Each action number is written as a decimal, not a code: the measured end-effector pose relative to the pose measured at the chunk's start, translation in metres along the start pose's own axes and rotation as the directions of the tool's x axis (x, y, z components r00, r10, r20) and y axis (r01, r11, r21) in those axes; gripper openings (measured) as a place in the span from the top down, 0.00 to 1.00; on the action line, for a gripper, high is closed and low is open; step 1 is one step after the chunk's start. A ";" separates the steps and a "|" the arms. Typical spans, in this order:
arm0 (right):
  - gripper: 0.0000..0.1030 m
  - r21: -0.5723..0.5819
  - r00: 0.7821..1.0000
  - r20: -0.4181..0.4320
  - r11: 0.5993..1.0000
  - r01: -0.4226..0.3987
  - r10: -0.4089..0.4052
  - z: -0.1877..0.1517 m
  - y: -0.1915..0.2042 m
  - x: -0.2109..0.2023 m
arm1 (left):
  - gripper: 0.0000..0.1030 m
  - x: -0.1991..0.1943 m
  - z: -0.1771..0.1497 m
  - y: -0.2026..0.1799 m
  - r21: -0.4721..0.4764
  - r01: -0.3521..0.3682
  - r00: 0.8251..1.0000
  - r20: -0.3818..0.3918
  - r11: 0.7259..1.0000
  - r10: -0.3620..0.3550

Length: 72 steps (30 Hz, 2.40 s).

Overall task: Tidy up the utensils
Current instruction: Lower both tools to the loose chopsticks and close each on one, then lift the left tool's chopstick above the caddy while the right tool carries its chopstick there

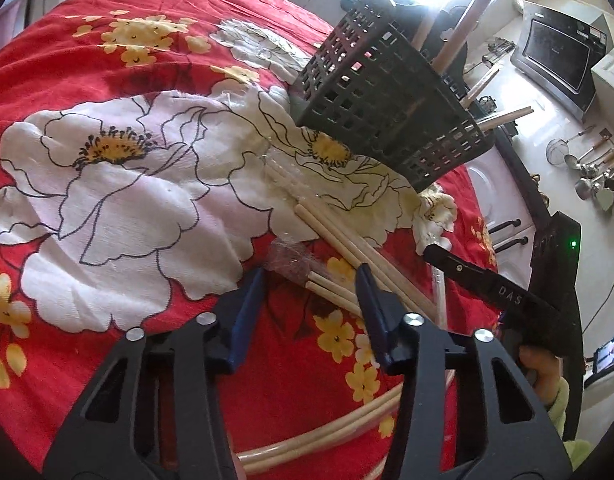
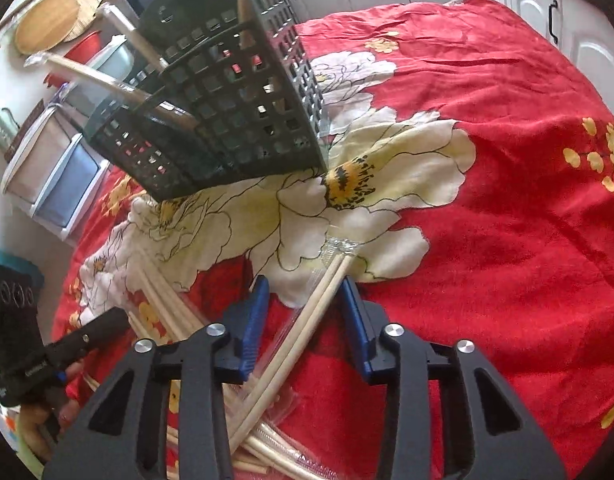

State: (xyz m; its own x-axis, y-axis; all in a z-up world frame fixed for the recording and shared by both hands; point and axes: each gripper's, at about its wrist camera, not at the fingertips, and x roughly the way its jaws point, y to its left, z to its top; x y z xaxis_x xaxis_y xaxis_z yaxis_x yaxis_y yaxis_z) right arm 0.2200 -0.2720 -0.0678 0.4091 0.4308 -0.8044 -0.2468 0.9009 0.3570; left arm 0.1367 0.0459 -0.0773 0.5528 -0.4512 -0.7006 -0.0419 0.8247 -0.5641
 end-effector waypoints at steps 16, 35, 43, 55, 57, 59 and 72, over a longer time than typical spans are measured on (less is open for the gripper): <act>0.87 0.061 1.000 0.009 0.998 -0.009 0.008 0.005 -0.011 0.002 | 0.90 0.003 0.010 0.027 -0.128 0.058 0.998 -0.017 0.990 -0.060; 0.94 0.037 0.989 0.124 0.996 -0.081 0.076 0.016 0.004 -0.041 | 1.00 -0.053 0.036 0.011 -0.070 0.189 0.975 0.129 0.979 -0.179; 0.95 -0.066 0.969 0.220 0.993 -0.100 0.112 0.020 0.032 -0.076 | 1.00 -0.087 0.045 -0.013 0.019 0.181 0.958 0.224 0.983 -0.181; 0.95 -0.165 0.929 0.335 0.980 -0.107 0.158 0.020 0.062 -0.115 | 1.00 -0.118 0.051 -0.046 0.124 0.204 0.931 0.280 0.971 -0.232; 0.95 -0.174 0.922 0.353 0.980 -0.101 0.158 0.019 0.065 -0.121 | 1.00 -0.122 0.052 -0.053 0.142 0.207 0.927 0.287 0.968 -0.241; 0.95 -0.184 0.912 0.376 0.978 -0.098 0.162 0.020 0.068 -0.128 | 1.00 -0.126 0.053 -0.062 0.166 0.210 0.922 0.296 0.964 -0.252; 0.95 -0.215 0.866 0.470 0.974 -0.072 0.168 0.021 0.075 -0.158 | 1.00 -0.135 0.065 -0.104 0.273 0.226 0.902 0.303 0.935 -0.306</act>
State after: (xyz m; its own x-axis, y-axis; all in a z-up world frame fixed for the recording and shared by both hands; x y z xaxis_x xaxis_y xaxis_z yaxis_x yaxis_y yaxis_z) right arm 0.1552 -0.2714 0.0960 0.7263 0.5490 -0.4137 -0.4585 0.8353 0.3034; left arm 0.1205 0.0438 0.1046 0.7641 -0.5562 -0.3267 0.3128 0.7624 -0.5665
